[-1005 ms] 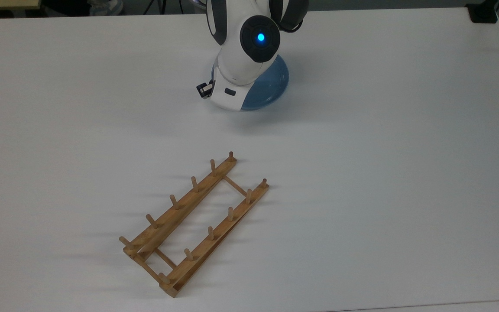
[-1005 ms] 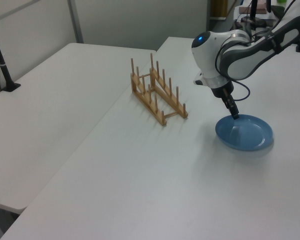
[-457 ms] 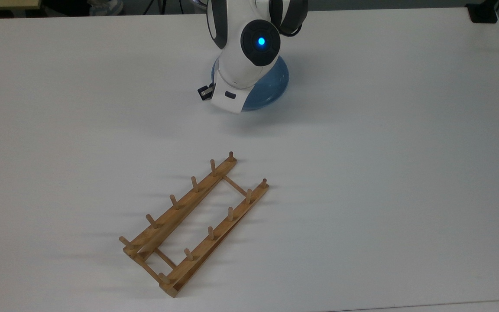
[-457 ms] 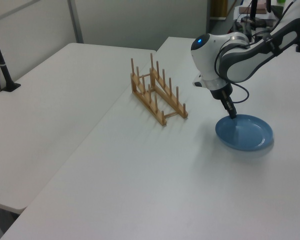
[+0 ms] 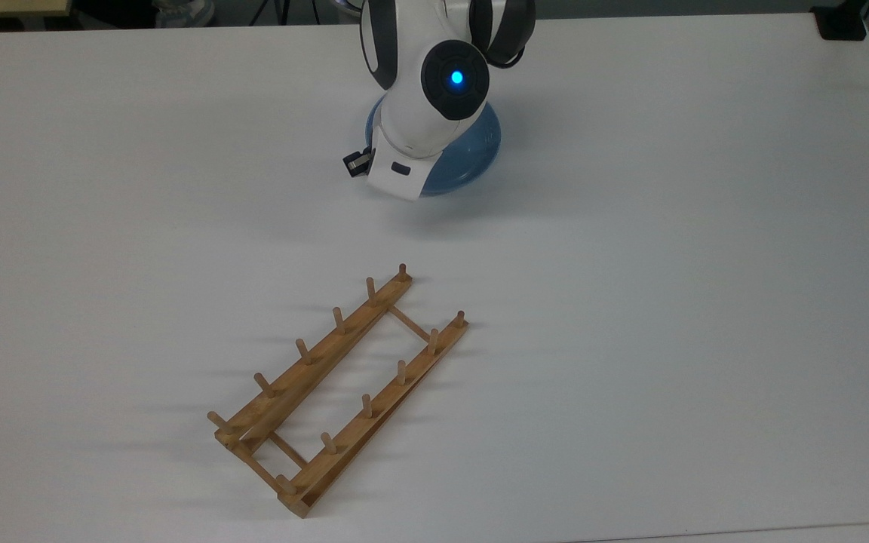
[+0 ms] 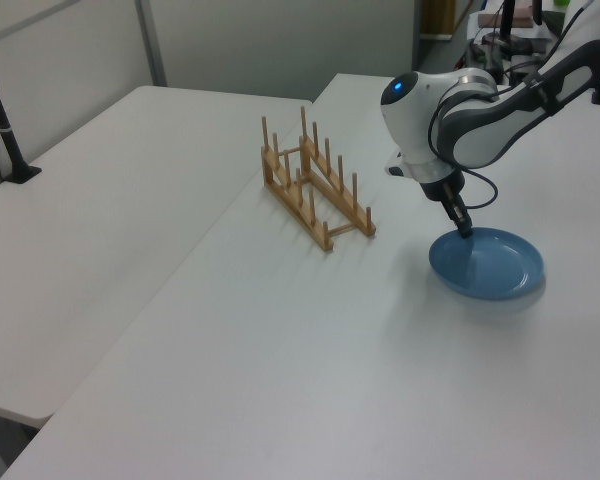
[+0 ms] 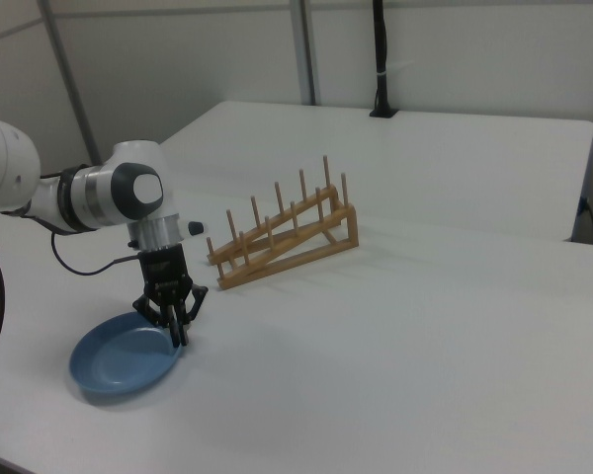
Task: Place plate in plate rack
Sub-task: 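Lift the plate by its rim and tilt it upright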
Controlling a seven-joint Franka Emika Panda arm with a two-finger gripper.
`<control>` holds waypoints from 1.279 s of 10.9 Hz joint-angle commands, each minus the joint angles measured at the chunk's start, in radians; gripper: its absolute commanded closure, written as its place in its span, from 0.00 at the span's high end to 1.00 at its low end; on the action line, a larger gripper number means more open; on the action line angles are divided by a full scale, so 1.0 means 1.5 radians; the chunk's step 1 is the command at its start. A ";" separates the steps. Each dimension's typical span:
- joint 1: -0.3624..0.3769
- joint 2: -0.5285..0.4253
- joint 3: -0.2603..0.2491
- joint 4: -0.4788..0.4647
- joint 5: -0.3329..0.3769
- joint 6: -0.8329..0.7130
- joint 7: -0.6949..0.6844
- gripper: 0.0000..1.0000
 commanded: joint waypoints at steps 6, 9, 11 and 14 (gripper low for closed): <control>-0.012 -0.003 -0.004 0.106 0.000 -0.010 0.010 0.00; -0.014 -0.010 -0.005 0.179 0.013 -0.076 0.008 0.00; -0.014 -0.013 -0.006 0.234 0.025 -0.100 0.009 0.00; -0.019 -0.026 -0.014 0.285 0.036 -0.103 0.015 0.00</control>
